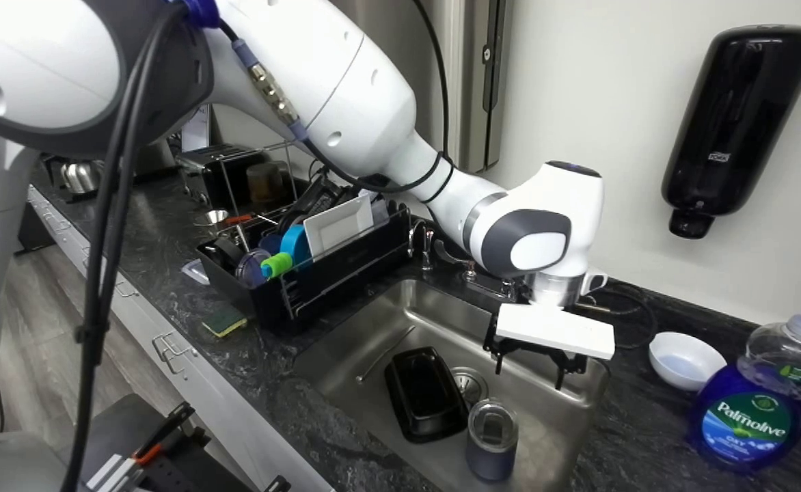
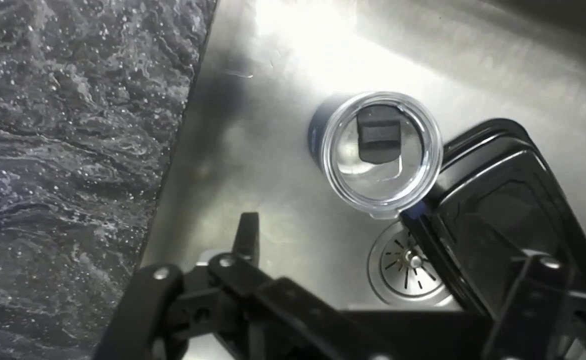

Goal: Take the lid off the travel mug and put it on the black Tupperware

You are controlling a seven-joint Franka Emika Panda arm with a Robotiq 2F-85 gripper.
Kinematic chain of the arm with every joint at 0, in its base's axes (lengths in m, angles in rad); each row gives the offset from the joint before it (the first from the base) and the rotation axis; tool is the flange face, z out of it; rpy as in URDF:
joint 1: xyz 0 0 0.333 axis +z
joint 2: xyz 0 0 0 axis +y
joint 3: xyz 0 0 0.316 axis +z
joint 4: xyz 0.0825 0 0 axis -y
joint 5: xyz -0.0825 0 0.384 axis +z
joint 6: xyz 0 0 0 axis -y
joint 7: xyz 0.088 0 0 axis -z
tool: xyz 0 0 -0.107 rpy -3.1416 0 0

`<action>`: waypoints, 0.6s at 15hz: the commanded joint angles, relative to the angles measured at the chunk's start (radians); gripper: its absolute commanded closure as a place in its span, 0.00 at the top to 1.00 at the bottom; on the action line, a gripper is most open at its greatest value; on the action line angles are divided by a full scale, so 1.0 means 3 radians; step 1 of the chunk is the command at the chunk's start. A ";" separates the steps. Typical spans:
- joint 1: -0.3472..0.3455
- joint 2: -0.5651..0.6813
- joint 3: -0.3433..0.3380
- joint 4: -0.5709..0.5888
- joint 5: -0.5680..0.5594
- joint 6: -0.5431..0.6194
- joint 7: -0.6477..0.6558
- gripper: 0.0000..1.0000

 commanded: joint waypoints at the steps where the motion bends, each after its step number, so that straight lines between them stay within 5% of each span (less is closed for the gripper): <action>1: -0.0164 0.0154 0.0147 0.0135 -0.0008 -0.0035 -0.0616 1.00; 9: -0.0332 0.0619 0.0241 0.0502 0.0097 -0.0136 -0.1423 1.00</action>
